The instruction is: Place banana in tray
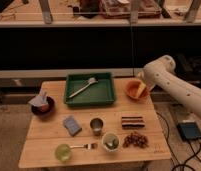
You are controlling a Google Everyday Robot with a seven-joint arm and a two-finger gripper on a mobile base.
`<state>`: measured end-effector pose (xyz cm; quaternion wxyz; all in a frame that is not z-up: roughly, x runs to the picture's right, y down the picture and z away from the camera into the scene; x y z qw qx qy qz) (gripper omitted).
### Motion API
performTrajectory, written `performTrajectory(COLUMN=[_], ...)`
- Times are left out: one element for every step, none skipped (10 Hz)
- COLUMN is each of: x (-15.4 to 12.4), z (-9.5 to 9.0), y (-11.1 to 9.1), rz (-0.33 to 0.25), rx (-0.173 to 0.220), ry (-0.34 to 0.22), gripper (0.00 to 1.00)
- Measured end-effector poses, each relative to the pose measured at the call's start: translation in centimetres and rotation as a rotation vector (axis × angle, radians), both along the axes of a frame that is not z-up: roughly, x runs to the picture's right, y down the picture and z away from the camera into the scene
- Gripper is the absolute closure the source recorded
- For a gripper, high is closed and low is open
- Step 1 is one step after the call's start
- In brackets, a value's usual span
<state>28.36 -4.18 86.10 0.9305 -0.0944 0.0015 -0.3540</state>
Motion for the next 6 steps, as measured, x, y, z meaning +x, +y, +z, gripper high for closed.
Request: performTrajectory(x=[0.1,0.5,0.8,1.0,1.2,1.2], z=[0.6,1.6,2.4,3.0,3.7,4.4], y=[0.2,0.5,0.8,1.1,1.3,1.6], rz=[-0.009,-0.021,-0.03,-0.039,-0.048,-0.058], rx=[-0.007,-0.022,-0.036,-0.048,-0.059,-0.069], ry=[0.001,0.003,0.002,0.0,-0.003,-0.006], gripper=[0.35,0.35,0.35,0.35,0.35,0.35])
